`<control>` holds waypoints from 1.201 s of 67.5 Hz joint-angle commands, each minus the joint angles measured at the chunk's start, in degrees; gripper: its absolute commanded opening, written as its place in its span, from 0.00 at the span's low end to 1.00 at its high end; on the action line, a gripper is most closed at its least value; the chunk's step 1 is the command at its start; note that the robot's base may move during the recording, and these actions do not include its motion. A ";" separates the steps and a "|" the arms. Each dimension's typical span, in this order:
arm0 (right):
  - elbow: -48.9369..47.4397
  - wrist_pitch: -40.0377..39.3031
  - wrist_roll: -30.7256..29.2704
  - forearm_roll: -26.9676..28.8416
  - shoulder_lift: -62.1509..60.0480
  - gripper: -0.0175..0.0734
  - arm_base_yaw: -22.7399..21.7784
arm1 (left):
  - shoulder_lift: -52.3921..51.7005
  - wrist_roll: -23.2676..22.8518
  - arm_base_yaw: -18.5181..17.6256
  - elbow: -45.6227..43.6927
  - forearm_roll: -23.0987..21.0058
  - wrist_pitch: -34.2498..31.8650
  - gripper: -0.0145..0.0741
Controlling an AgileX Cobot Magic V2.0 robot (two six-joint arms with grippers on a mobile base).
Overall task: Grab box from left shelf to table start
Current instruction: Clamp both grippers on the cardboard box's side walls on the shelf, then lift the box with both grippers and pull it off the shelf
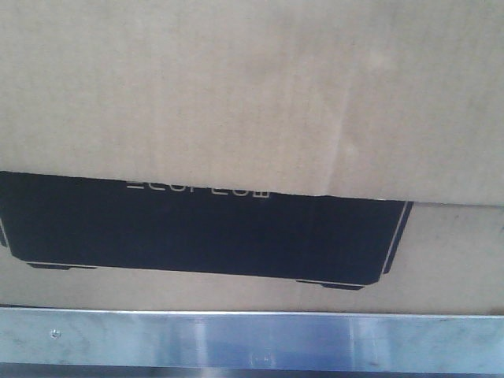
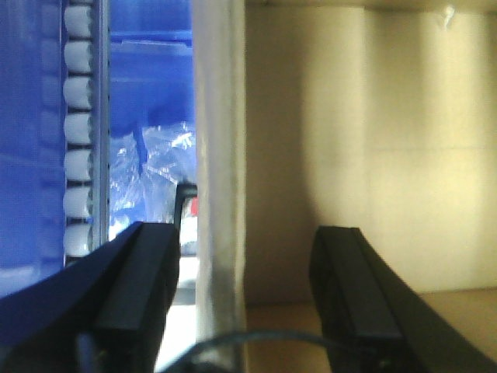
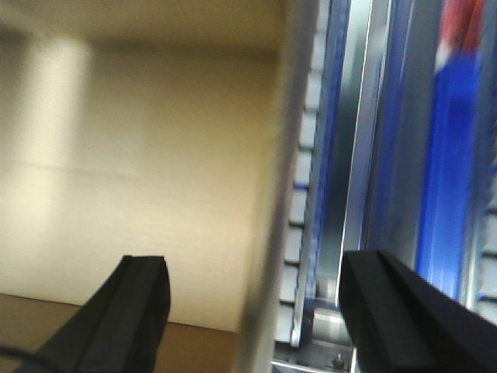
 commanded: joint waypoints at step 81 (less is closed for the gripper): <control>5.64 -8.61 -1.44 0.74 -22.35 0.26 -0.10 | -24.96 -1.11 0.08 6.54 -1.17 -8.22 0.06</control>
